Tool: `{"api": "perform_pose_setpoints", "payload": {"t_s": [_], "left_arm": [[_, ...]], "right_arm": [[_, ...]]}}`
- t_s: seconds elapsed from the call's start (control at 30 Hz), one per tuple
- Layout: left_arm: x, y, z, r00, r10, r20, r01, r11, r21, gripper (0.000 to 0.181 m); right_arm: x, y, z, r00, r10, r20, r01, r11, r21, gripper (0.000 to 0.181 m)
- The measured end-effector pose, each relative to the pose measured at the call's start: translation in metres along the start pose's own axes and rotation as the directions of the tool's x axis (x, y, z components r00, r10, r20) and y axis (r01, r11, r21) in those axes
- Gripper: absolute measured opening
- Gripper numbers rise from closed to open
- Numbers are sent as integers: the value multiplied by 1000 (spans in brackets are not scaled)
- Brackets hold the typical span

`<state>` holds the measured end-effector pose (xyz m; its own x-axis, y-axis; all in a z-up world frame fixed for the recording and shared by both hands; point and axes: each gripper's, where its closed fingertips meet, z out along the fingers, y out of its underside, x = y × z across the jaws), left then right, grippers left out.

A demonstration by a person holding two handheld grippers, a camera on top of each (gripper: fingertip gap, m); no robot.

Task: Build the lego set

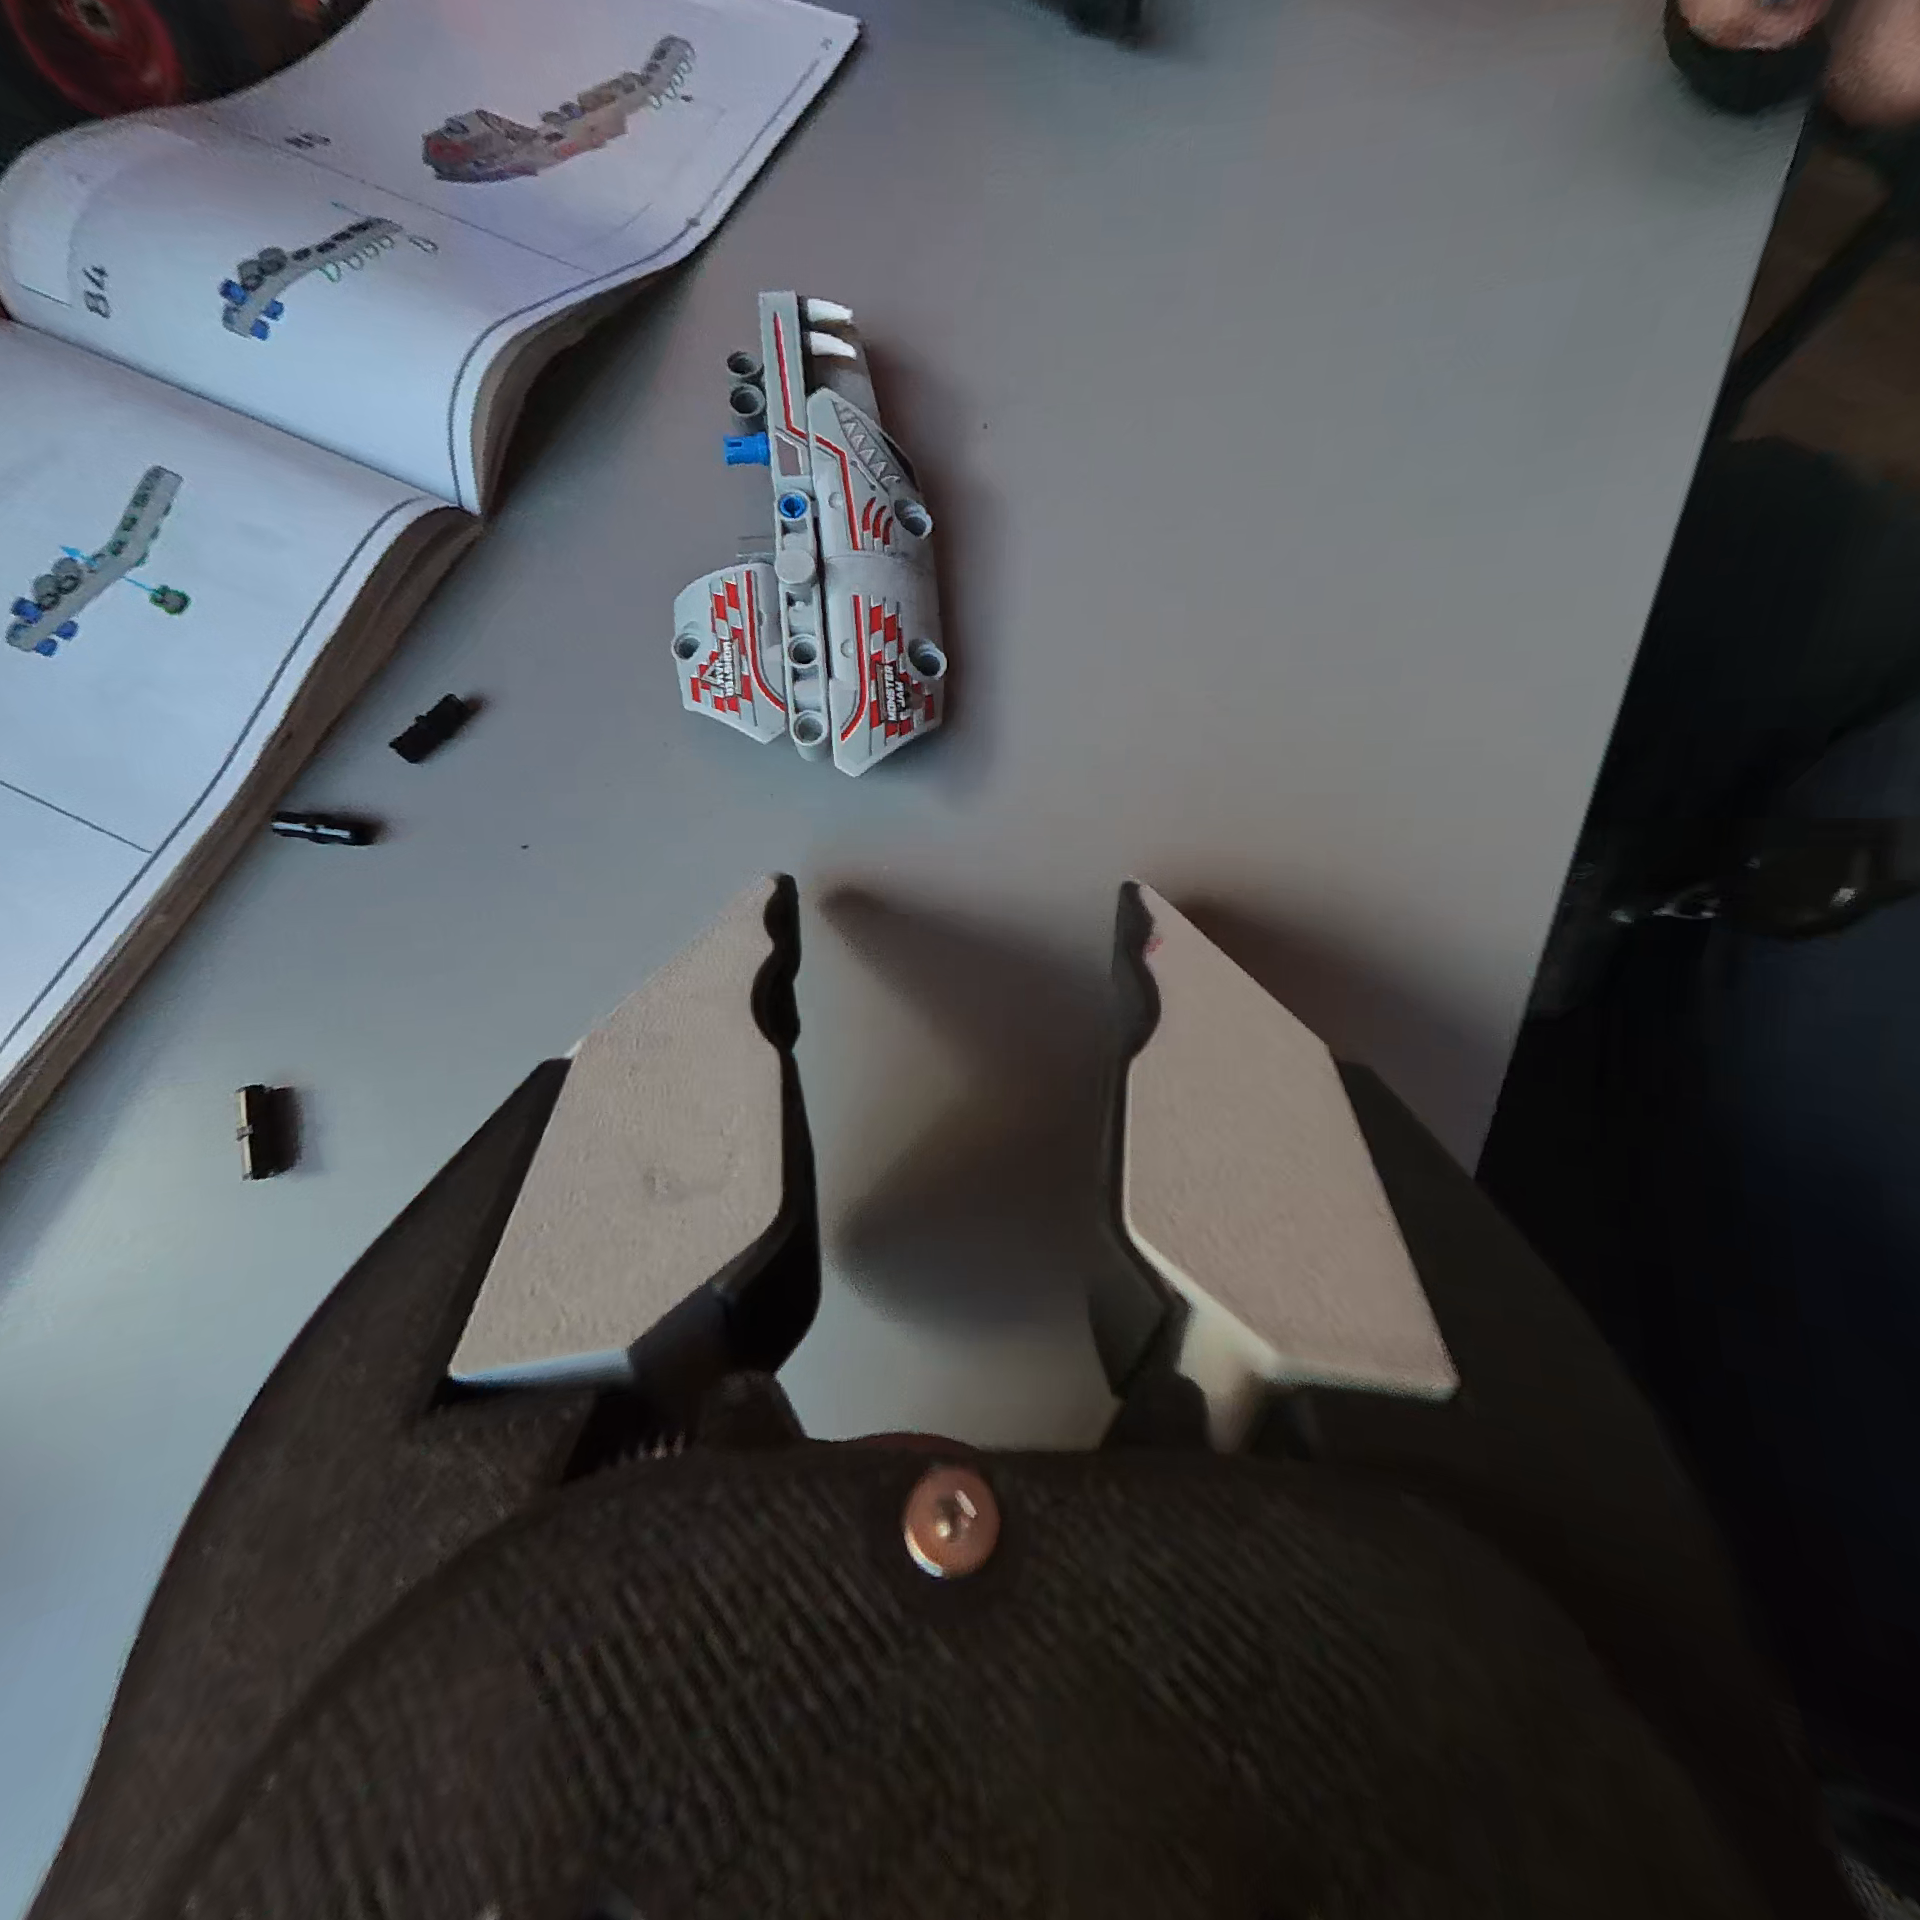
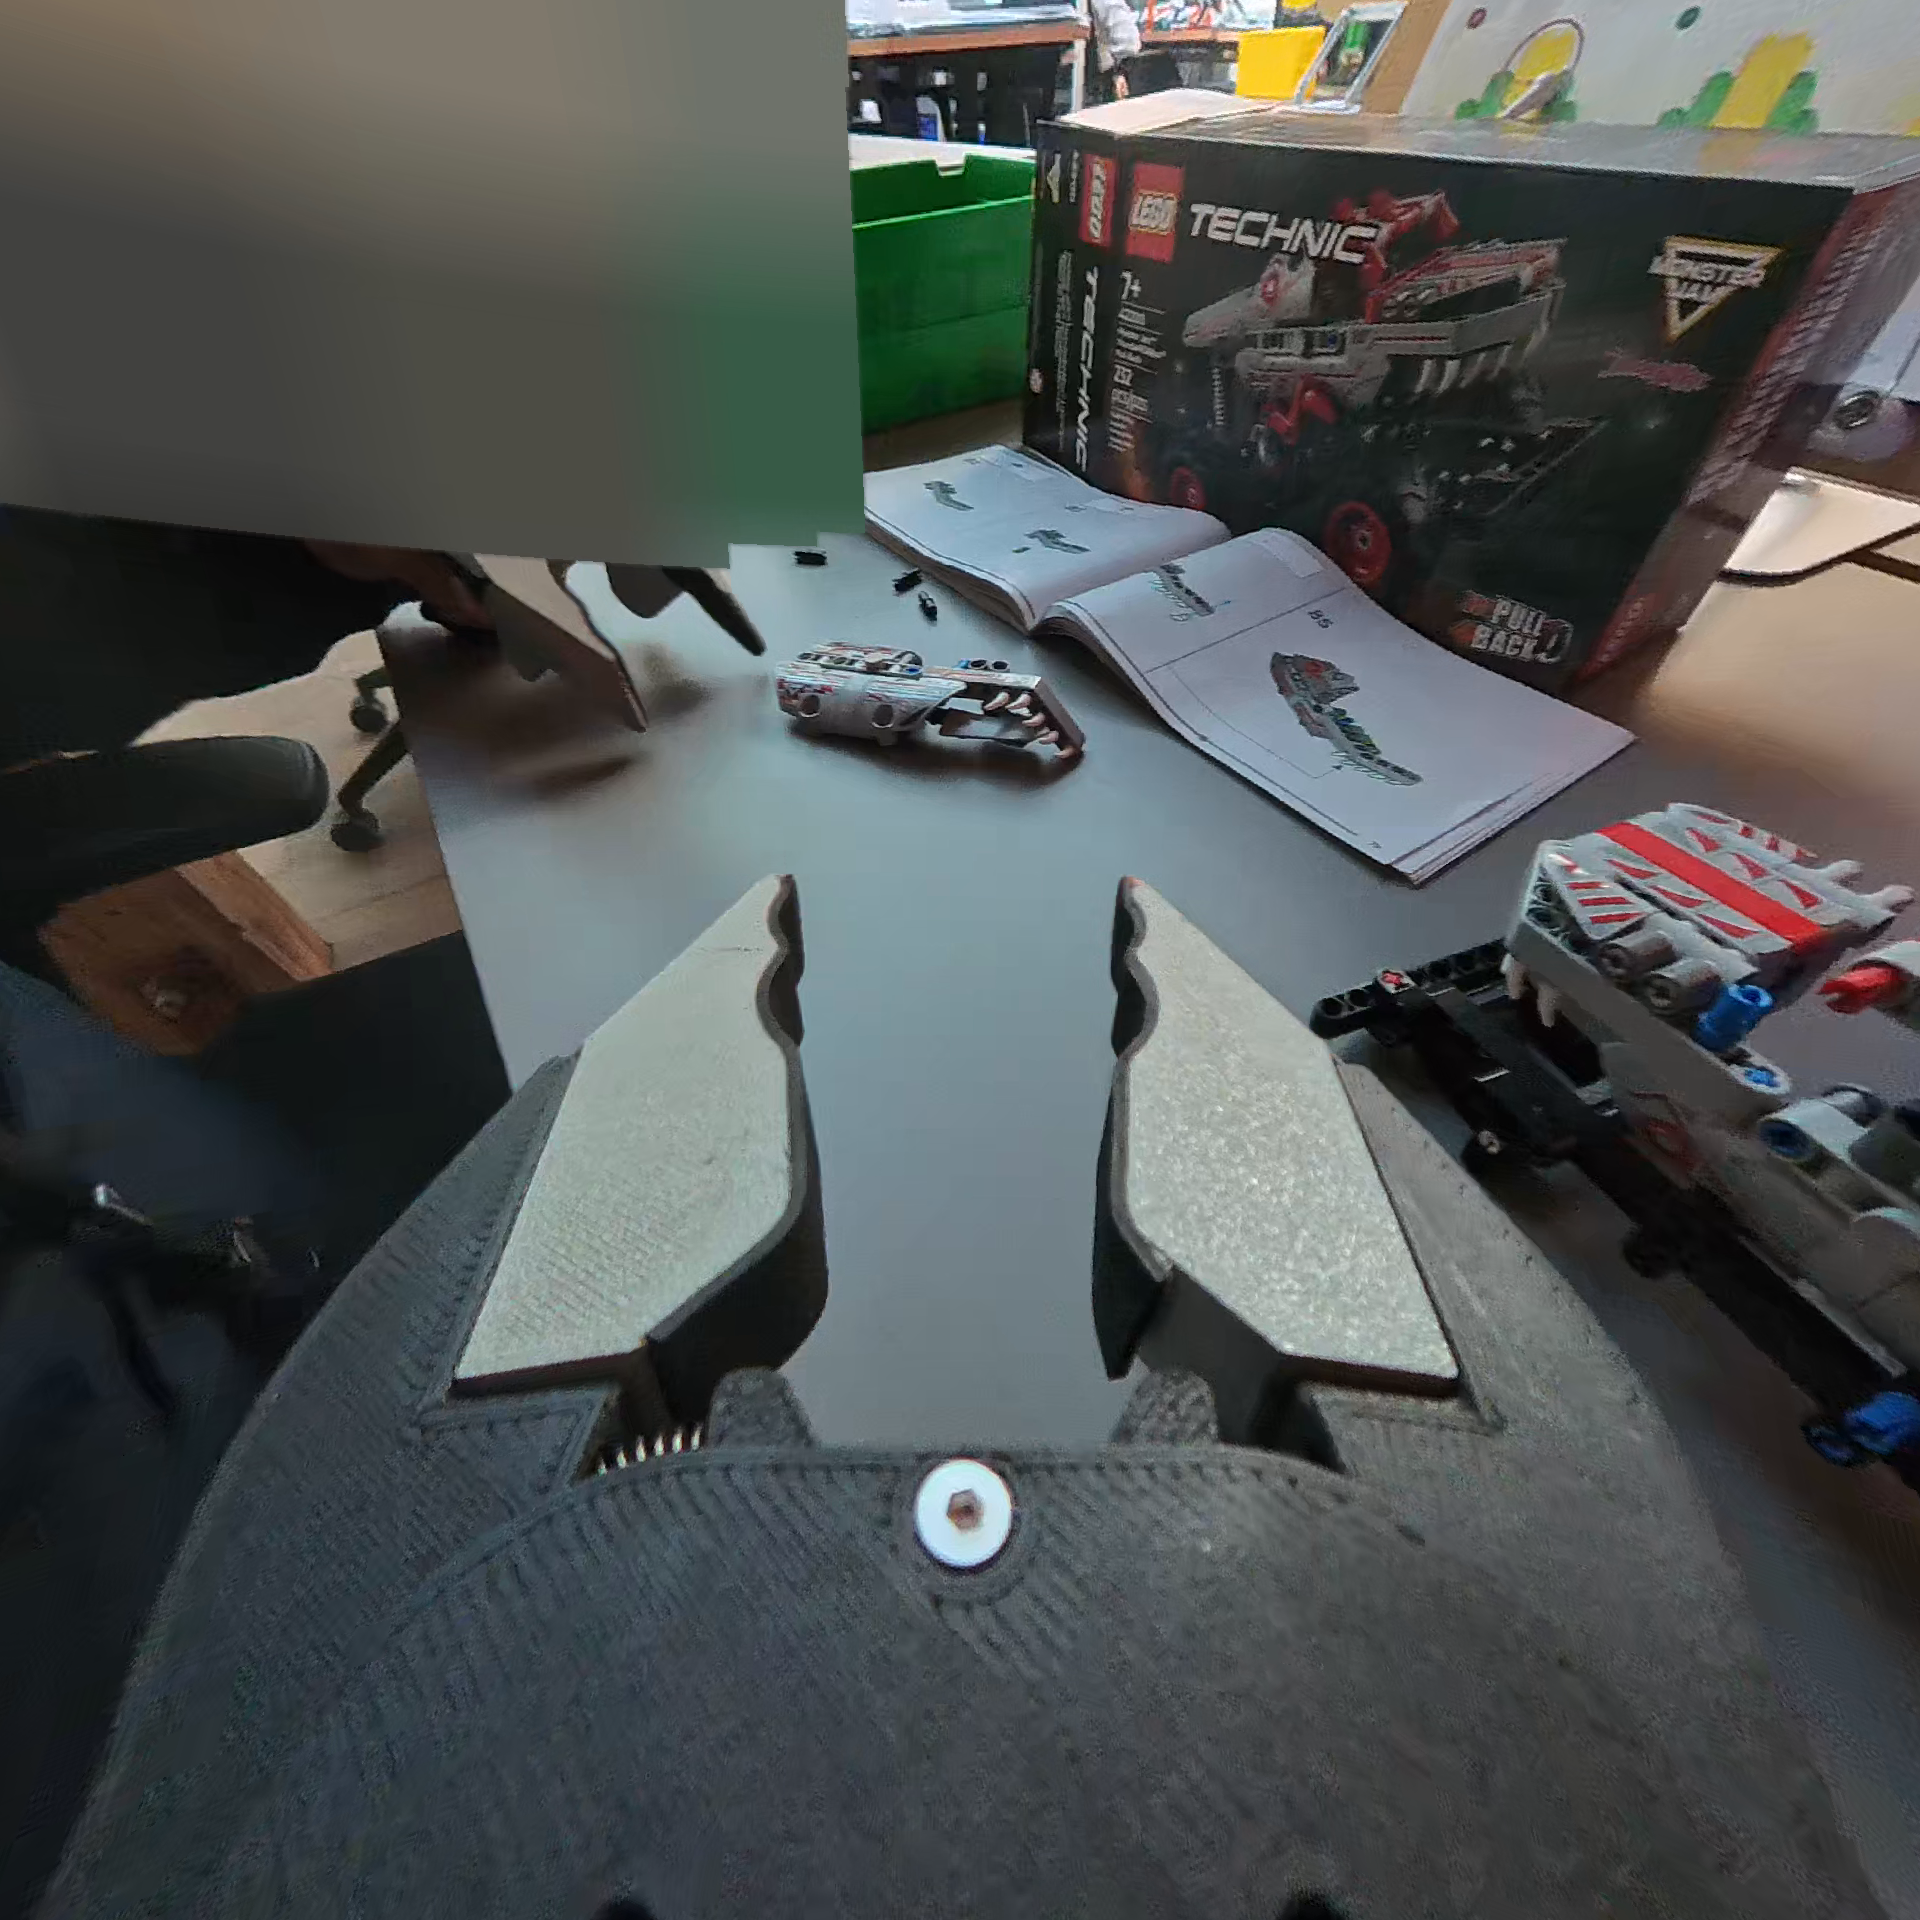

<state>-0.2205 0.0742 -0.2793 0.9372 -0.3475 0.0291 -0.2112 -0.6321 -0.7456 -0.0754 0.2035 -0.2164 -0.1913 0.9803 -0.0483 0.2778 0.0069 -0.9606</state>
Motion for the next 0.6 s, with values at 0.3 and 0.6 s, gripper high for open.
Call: {"api": "perform_pose_setpoints", "payload": {"t_s": [0.3, 0.6], "left_arm": [[3, -1, -1, 992, -85, -97, 86, 996, 1, 55], [-61, -93, -21, 999, -35, 6, 33, 979, 202, 55]], "right_arm": [[26, 1, 31, 999, 5, -32, -7, 997, -72, 53], [64, -6, 52, 990, 31, -138, -60, 976, -211, 55]]}}
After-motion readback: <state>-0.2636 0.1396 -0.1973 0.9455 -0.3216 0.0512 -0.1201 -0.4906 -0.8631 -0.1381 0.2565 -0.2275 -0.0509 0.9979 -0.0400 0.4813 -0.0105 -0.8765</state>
